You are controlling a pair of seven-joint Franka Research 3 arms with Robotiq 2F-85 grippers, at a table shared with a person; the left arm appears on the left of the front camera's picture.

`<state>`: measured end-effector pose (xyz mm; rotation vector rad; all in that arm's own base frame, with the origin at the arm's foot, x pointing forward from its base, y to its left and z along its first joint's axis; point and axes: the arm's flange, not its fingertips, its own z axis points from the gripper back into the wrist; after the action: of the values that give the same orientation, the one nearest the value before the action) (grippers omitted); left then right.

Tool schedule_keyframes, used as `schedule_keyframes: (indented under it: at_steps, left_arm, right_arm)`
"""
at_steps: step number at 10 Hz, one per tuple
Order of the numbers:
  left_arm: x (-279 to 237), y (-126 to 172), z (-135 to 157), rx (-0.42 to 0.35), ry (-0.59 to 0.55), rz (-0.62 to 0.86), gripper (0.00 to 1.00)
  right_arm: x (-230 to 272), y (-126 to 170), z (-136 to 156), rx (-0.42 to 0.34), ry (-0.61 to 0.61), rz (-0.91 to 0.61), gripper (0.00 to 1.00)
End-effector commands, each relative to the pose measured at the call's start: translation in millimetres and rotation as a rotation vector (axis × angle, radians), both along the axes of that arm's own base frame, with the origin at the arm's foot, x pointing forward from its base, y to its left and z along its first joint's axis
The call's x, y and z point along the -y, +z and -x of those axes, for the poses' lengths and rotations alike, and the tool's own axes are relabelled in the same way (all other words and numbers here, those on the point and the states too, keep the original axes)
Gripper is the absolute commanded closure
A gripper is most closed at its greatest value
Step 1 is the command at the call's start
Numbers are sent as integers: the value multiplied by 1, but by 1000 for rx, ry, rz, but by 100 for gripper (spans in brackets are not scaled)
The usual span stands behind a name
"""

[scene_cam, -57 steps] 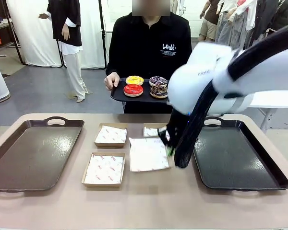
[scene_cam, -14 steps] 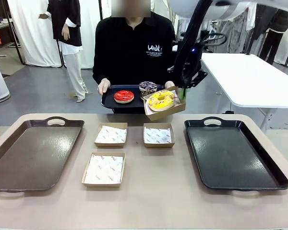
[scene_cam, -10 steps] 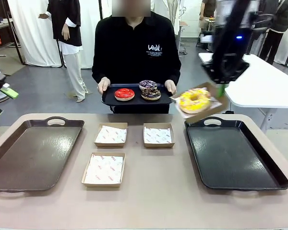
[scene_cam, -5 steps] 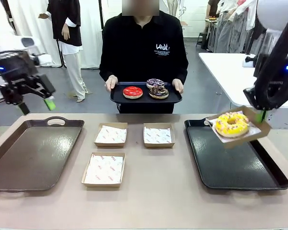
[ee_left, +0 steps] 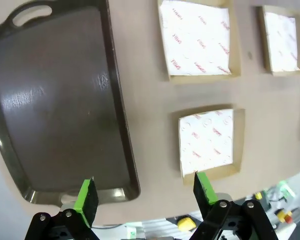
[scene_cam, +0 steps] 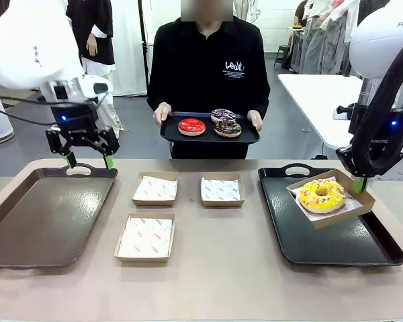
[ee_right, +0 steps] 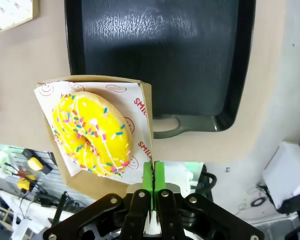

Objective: Individually package the donuts and arrange them on the tray.
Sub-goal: Place the picked Paper togo box on the Handle tray while simultaneously picking up another Paper togo box from the table with the other hand.

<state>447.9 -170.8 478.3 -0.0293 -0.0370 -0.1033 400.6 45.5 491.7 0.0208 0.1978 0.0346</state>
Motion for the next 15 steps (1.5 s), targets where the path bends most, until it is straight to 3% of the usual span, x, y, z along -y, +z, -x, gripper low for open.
schedule_keyframes:
  at_steps: [1, 3, 6, 7, 14, 15]
  left_arm:
    - [11, -29, 3, 34, 37, -91, 0]
    - [27, -49, 9, 60, 55, -77, 0]
    - [44, -56, 21, 56, 42, 58, 0]
    - [34, -53, 12, 39, 33, -34, 0]
    - [36, -54, 12, 41, 38, -16, 0]
    - [40, -48, 21, 73, 91, 14, 0]
  right_arm:
    - [0, 8, 2, 11, 1, 0, 99]
    - [0, 8, 2, 11, 1, 0, 99]
    - [0, 8, 2, 11, 1, 0, 99]
    - [0, 8, 2, 11, 1, 0, 99]
    - [-1, 6, 2, 13, 2, 0, 99]
    - [-7, 0, 3, 56, -13, 16, 99]
